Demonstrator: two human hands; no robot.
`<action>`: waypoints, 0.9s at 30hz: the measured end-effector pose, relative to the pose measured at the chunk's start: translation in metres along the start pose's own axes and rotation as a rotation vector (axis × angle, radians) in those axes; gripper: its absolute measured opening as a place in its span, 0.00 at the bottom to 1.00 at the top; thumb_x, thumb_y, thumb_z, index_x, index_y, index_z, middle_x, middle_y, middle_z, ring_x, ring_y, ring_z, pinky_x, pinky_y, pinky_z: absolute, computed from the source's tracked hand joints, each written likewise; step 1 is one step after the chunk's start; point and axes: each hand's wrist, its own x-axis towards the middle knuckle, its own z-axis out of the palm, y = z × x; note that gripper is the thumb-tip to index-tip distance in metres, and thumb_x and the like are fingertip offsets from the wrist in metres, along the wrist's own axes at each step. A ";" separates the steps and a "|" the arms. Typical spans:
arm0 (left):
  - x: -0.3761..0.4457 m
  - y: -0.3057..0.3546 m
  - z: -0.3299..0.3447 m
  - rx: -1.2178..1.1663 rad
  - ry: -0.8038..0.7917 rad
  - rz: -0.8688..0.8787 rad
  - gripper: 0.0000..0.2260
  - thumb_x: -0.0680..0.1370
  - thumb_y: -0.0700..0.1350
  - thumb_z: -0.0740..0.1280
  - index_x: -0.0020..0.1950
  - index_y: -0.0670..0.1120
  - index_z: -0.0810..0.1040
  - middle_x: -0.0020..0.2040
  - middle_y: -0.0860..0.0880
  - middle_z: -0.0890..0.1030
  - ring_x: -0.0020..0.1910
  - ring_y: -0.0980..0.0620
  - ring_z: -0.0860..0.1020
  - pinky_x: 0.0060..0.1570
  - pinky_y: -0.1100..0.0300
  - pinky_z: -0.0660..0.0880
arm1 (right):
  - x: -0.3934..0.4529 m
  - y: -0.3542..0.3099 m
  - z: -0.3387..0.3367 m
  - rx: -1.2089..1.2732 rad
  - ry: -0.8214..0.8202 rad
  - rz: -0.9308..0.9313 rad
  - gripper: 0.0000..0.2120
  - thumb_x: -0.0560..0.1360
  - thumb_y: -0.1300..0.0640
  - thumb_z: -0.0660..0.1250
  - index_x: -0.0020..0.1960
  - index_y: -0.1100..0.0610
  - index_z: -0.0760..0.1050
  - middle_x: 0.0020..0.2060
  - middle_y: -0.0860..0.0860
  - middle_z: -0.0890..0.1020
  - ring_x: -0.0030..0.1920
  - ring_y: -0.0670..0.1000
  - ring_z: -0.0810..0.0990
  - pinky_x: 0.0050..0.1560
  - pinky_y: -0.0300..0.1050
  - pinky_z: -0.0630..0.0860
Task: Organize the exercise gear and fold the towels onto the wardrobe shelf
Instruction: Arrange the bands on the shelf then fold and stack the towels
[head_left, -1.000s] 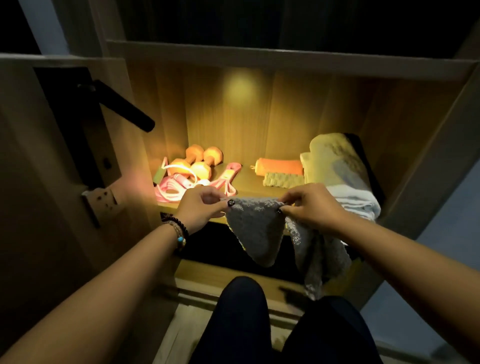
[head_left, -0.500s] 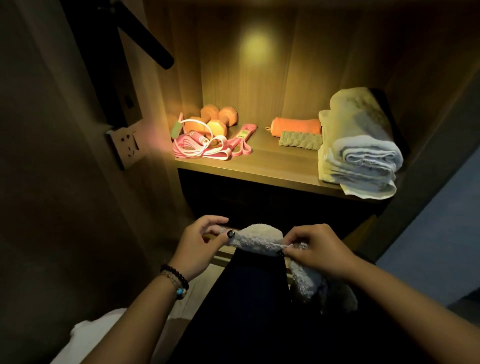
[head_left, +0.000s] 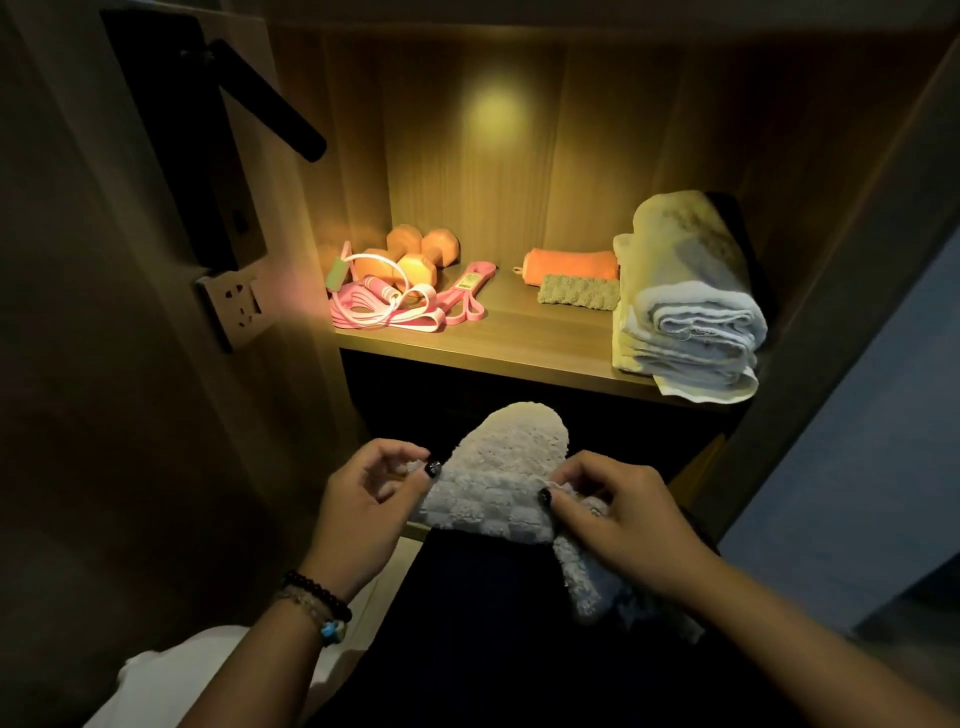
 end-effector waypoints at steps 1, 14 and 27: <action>-0.001 -0.001 0.003 -0.021 0.010 -0.009 0.07 0.76 0.33 0.68 0.48 0.44 0.79 0.47 0.37 0.79 0.41 0.43 0.75 0.42 0.51 0.72 | -0.003 0.001 0.003 0.005 0.032 -0.002 0.03 0.74 0.52 0.68 0.44 0.50 0.78 0.37 0.44 0.79 0.39 0.46 0.79 0.38 0.43 0.75; 0.058 -0.004 0.037 0.151 -0.007 -0.012 0.07 0.78 0.40 0.66 0.51 0.53 0.77 0.47 0.49 0.79 0.33 0.48 0.70 0.32 0.57 0.69 | 0.035 0.028 -0.018 0.120 0.096 0.166 0.04 0.73 0.57 0.70 0.42 0.49 0.79 0.38 0.44 0.81 0.41 0.44 0.80 0.43 0.42 0.75; 0.245 0.079 0.109 -0.054 0.090 0.029 0.07 0.74 0.43 0.73 0.51 0.46 0.79 0.41 0.43 0.83 0.43 0.53 0.80 0.47 0.60 0.77 | 0.194 0.046 -0.148 -0.211 0.258 0.064 0.04 0.73 0.59 0.72 0.42 0.51 0.82 0.36 0.42 0.82 0.41 0.41 0.80 0.39 0.30 0.69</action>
